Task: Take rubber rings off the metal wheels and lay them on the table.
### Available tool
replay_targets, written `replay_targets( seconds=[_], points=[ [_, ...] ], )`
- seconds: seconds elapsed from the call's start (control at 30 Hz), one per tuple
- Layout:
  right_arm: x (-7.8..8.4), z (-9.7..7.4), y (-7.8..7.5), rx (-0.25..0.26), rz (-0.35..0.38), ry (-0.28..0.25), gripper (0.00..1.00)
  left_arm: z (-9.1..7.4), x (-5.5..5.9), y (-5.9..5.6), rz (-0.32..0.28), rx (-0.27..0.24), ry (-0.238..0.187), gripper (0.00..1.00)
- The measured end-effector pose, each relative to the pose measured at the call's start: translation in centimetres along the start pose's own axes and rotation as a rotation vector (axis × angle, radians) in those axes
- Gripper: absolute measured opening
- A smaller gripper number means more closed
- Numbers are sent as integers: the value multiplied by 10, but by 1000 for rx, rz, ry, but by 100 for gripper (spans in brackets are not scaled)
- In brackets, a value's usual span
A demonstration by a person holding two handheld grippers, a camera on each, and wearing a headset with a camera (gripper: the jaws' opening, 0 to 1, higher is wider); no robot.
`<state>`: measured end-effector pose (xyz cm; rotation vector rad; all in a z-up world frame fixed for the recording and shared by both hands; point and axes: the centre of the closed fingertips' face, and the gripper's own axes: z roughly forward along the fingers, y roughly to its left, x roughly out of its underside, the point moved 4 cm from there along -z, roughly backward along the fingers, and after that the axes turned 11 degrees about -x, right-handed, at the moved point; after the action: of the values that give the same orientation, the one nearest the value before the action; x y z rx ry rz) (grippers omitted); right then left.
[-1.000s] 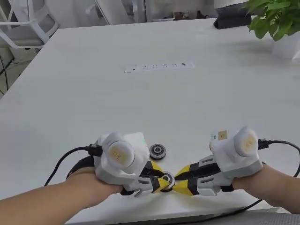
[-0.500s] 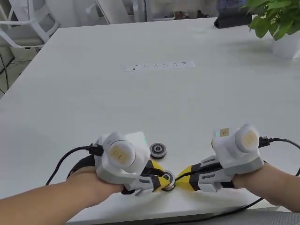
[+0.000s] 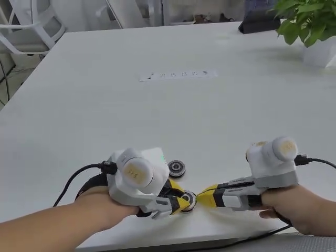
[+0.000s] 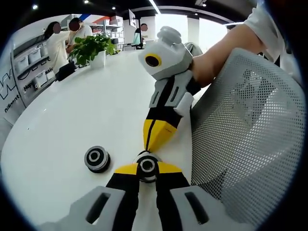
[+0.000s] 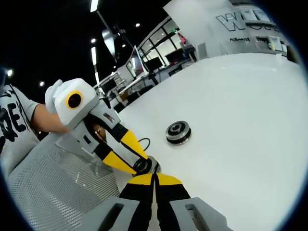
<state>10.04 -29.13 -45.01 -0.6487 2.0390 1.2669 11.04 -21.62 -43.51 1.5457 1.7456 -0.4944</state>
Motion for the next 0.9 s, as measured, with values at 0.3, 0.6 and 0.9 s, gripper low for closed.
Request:
replay_targets(
  seconds=[0.3,0.6,0.9],
  points=[
    [-1,1,3,-14,8,-19,0,1,-1,-1,0,-9,5,7],
    [-2,2,6,-33,13,-29,0,1,-1,-1,-1,-12,11,7],
    [-3,6,10,-54,-2,-25,0,1,-1,-1,-6,-11,11,7]
  ],
)
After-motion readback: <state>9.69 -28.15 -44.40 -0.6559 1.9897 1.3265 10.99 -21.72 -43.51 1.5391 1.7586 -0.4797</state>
